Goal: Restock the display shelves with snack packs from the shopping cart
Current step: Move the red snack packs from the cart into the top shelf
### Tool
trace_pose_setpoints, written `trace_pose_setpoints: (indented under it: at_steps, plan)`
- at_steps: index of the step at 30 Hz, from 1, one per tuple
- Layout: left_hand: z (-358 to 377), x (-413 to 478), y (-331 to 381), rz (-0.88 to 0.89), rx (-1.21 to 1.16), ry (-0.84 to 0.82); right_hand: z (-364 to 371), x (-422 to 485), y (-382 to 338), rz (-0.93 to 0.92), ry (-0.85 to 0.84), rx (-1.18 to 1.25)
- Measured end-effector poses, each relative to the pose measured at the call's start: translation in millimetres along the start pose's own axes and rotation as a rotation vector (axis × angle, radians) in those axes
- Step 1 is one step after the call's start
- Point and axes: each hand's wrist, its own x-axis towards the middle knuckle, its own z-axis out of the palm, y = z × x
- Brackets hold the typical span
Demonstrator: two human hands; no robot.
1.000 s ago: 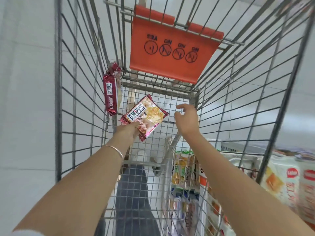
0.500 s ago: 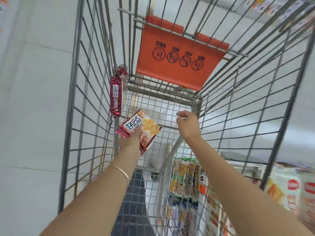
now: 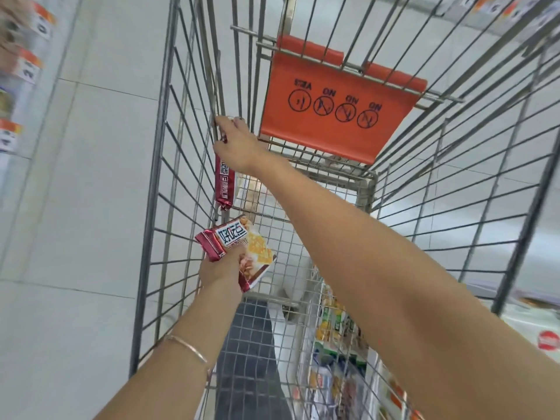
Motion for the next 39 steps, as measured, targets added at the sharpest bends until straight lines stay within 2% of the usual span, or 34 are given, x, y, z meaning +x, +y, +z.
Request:
trace_pose_setpoints:
  at_steps: [4,8,9,13,16,18,20,23,24,27,29,32,34,37,39]
  plan:
    - [-1.9,-0.9,-2.3,0.028,0.006,-0.01,-5.3,6.3,4.0,-0.07,-0.024,-0.092]
    - [-1.4,-0.6,-4.9,0.032,-0.001,-0.013,-9.1,-1.2,12.0,-0.083,0.021,-0.302]
    - [-1.2,-0.2,-5.8,0.03,-0.002,-0.016,-11.1,-3.9,15.9,-0.079,0.001,-0.329]
    - [-1.3,-0.2,-13.6,0.032,0.025,-0.018,-17.3,-21.1,32.4,-0.102,-0.255,-0.449]
    - [-0.4,-1.0,-19.6,0.001,0.041,-0.057,-11.5,-29.6,43.7,-0.186,-0.176,-0.634]
    - [0.0,-3.0,-24.0,0.006,0.037,-0.044,-7.7,-34.2,55.0,-0.233,-0.075,-0.607]
    - [0.0,-1.9,-29.1,0.034,0.032,-0.003,-10.2,-44.8,67.7,-0.196,0.011,-0.52]
    - [-1.4,-3.0,-33.3,0.09,0.008,0.02,-17.2,-77.8,92.2,-0.028,0.167,-0.32]
    - [-1.5,-4.8,-34.0,0.114,0.0,0.024,-18.3,-95.4,98.2,0.051,0.217,-0.129]
    - [0.6,-8.7,-32.9,0.176,0.004,0.056,-8.0,-141.7,108.4,0.264,0.338,0.671]
    - [1.1,-9.3,-30.7,0.182,0.004,0.026,6.9,-155.2,120.5,0.403,0.397,0.969]
    - [0.6,-11.1,-25.7,0.159,-0.006,-0.034,16.3,-162.4,130.6,0.54,0.455,1.123]
    - [-1.4,-12.6,-23.2,0.139,-0.003,-0.076,16.4,-163.4,134.0,0.547,0.492,1.165]
    - [-4.1,-13.3,-22.7,0.146,0.033,-0.132,9.5,-167.4,130.0,0.517,0.44,1.265]
    - [-4.5,-13.9,-23.0,0.157,0.066,-0.162,5.0,-172.4,125.4,0.486,0.398,1.445]
